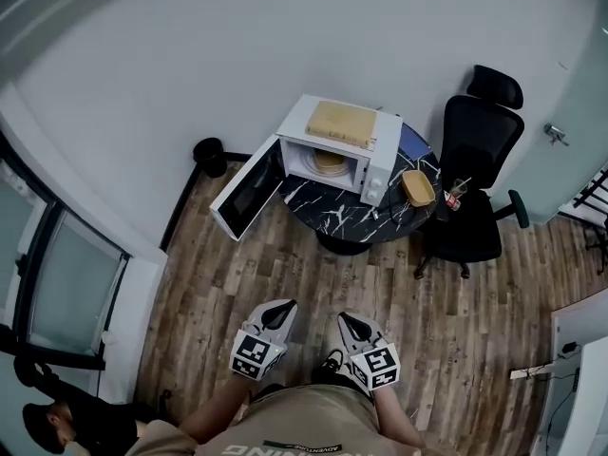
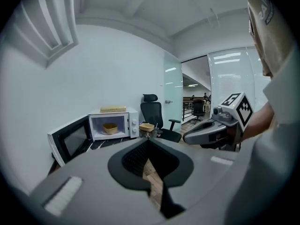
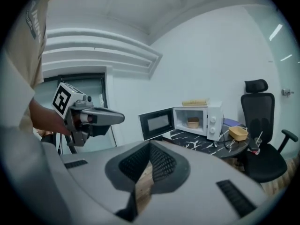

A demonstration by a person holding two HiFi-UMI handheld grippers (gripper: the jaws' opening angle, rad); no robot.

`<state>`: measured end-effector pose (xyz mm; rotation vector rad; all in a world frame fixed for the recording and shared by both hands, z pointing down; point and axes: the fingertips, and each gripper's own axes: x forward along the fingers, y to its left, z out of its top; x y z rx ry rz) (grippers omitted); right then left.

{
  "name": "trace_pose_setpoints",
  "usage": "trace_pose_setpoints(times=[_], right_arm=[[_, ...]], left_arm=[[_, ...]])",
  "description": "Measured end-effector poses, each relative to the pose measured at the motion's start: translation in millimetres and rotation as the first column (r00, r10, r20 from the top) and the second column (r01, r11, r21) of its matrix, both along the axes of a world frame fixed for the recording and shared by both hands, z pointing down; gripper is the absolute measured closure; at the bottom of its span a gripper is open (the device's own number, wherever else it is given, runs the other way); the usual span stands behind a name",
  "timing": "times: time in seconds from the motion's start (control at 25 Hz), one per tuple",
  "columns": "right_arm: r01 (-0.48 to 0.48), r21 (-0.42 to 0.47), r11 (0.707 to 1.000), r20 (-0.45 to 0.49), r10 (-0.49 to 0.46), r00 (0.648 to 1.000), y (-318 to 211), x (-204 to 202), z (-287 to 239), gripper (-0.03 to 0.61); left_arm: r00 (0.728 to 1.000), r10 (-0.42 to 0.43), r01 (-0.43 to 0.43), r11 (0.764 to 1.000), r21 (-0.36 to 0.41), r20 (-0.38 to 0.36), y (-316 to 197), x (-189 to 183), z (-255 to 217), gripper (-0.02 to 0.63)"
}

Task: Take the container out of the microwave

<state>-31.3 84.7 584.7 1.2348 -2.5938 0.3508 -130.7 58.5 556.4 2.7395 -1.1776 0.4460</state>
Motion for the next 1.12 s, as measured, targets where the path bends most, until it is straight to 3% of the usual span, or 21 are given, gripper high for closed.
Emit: trace_pose_setpoints(times=[0.24,0.52,0.76,0.92,1.12], right_arm=[[0.039,0.022,0.999,-0.016,-0.038,0.999,-53,36,3,0.572],[0.014,-0.029,0.999,0.03,-0.013,0.999,-89,63,14,0.572],[0.02,-0.036,0.999,0.017,-0.019,1.0,-118,55,21,0.572],[0.013,-0.033,0.999,0.001,-0.013,1.0,-143,42,15,0.572],[-0.015,-0.015,1.0,0.002,0.015,1.0,-181,17,1,0.572]], left_arm=[[0.998,-0.06,0.06,0.998,-0.021,0.019,-48,24,8,0.606],[0.999,-0.02,0.022,0.998,-0.064,0.038,-76,56,21,0.606],[0.999,0.008,-0.006,0.998,-0.068,0.036,-104,56,27,0.606],[1.0,0.017,-0.018,0.997,-0.075,-0.01,-131,46,26,0.606],[0.998,0.06,-0.06,0.998,-0.028,-0.006,-168,28,13,0.606]])
